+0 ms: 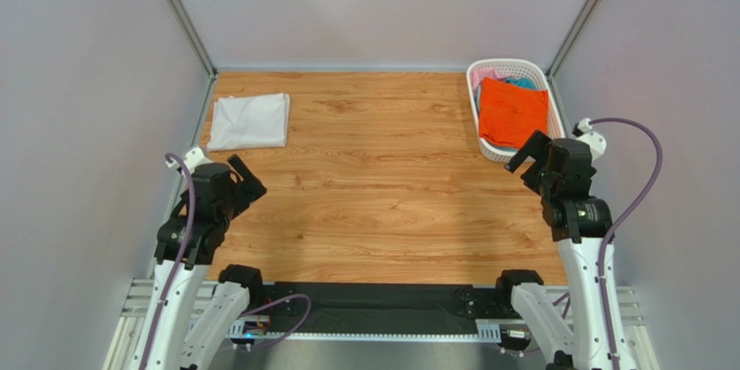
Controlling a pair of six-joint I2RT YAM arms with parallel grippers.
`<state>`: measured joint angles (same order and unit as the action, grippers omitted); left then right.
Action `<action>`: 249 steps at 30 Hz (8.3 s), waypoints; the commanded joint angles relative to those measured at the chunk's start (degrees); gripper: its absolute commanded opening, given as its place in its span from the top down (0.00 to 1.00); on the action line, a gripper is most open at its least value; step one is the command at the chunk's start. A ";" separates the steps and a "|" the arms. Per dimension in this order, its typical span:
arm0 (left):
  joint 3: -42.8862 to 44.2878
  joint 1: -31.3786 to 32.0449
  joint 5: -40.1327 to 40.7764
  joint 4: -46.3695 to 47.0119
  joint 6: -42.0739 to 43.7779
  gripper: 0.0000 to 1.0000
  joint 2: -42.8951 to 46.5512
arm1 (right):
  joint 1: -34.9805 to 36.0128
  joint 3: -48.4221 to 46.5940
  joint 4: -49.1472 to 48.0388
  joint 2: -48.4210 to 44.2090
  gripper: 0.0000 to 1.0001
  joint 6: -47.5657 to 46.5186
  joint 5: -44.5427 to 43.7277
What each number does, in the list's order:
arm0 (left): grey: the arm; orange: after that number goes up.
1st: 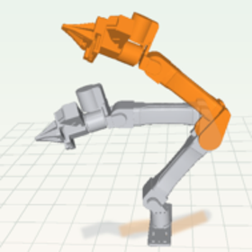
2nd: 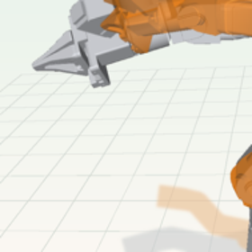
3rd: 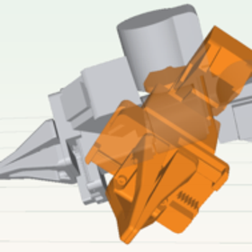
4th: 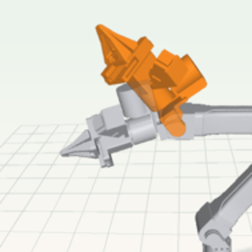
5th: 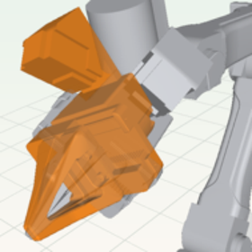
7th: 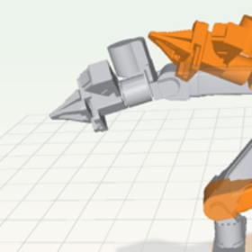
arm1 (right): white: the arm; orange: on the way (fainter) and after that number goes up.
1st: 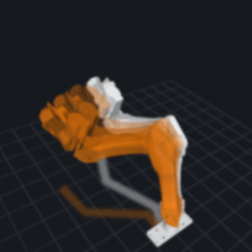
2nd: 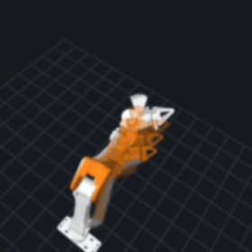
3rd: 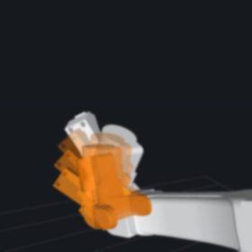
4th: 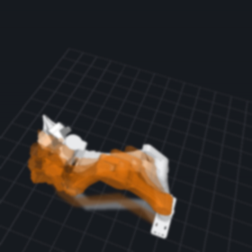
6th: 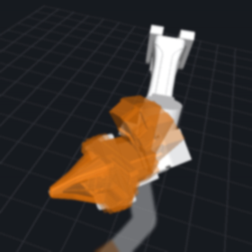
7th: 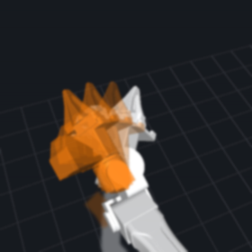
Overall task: Fold and stack the t-shirts
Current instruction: Grab the tshirt from the pile, then move the tshirt to the center of the board, then flatten the tshirt out
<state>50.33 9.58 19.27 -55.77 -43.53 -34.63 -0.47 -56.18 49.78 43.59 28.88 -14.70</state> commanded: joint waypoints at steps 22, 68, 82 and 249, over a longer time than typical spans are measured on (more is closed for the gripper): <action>-2.07 -0.36 -0.54 -2.77 0.55 0.00 3.61 | -3.57 -35.39 -9.44 60.80 0.19 -8.05 20.23; 0.65 -0.36 -6.61 -1.01 1.52 0.00 7.39 | 22.42 -60.61 -5.39 30.41 1.00 -12.80 22.52; 0.92 -0.36 -9.60 -3.12 0.29 0.00 7.74 | 34.06 -48.00 -9.35 32.35 1.00 -7.89 1.79; -22.65 -7.39 -10.74 6.92 -9.11 1.00 0.00 | 6.97 25.50 -27.55 12.23 0.95 -4.02 35.81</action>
<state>25.41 2.37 7.60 -44.75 -49.60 -34.68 6.57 -32.84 20.62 59.18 18.59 26.33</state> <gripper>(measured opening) 0.008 0.072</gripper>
